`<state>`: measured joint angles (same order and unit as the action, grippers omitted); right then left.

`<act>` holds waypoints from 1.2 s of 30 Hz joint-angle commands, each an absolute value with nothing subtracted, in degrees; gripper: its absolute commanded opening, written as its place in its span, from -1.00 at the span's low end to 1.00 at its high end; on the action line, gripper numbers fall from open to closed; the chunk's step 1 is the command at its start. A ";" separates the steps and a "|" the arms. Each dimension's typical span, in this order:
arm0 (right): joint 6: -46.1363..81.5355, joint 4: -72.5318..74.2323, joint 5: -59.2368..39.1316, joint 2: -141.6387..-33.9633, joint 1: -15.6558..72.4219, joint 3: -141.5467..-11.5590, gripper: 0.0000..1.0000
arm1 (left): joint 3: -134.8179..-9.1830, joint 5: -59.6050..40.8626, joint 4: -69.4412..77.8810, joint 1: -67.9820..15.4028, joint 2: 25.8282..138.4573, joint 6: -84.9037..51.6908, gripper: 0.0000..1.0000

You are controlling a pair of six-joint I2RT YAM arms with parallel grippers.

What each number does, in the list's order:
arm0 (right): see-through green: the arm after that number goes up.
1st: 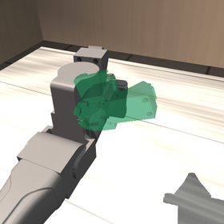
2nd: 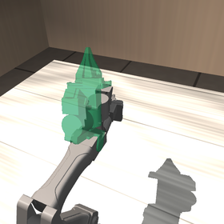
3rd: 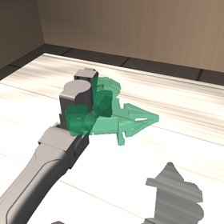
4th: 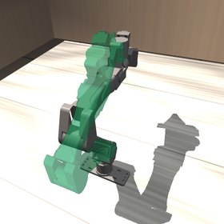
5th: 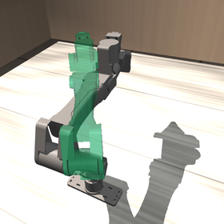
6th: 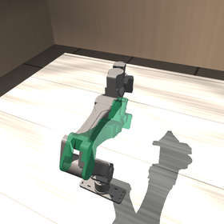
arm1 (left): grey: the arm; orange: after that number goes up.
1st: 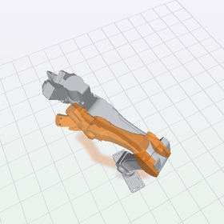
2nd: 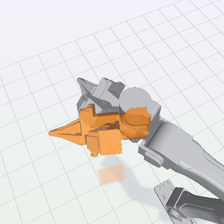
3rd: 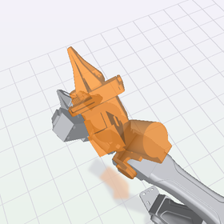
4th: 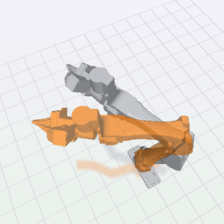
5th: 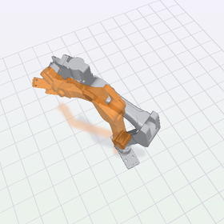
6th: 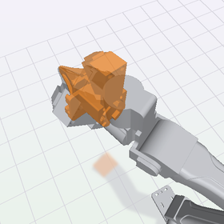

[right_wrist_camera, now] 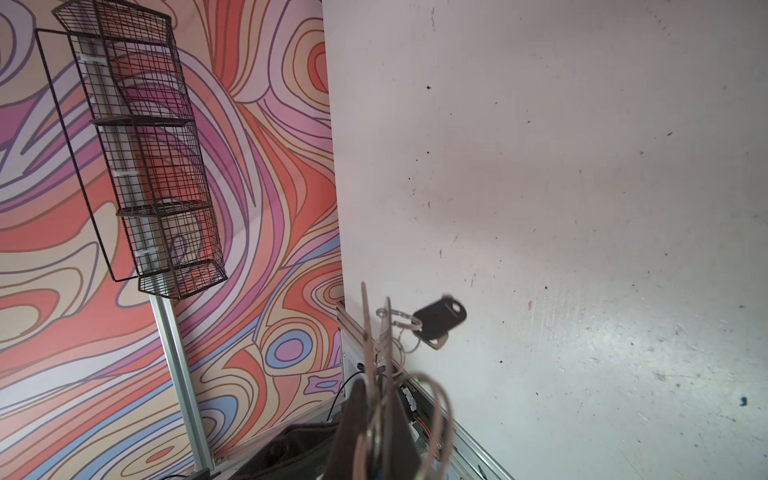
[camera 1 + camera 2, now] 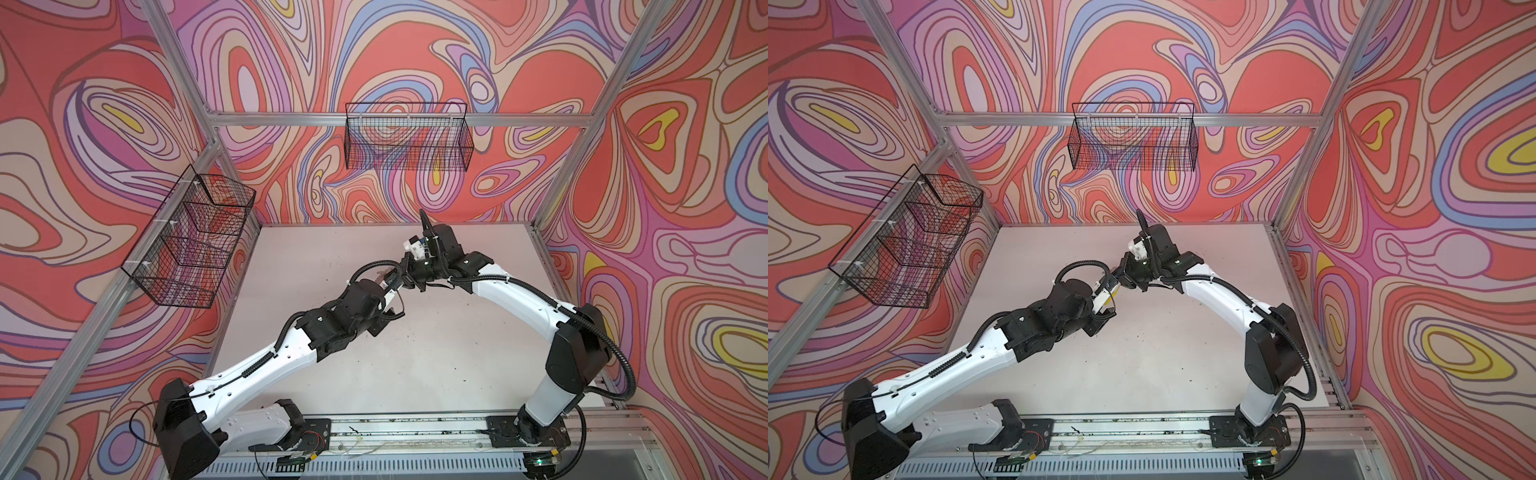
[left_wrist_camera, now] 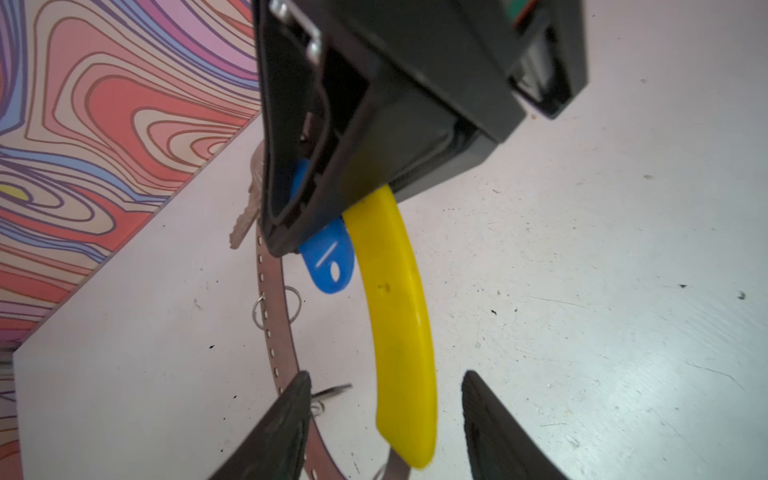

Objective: Put the keys on the keyring

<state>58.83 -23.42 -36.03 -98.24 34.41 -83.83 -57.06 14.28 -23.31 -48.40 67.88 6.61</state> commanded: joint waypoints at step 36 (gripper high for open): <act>35.77 -35.43 -42.01 -83.67 21.61 -85.49 0.04 | -88.47 -17.53 -54.89 -37.17 79.11 6.59 -1.00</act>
<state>47.75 -28.93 -43.51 -82.46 21.78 -81.36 -83.83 -10.83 -47.88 -38.02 78.67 4.23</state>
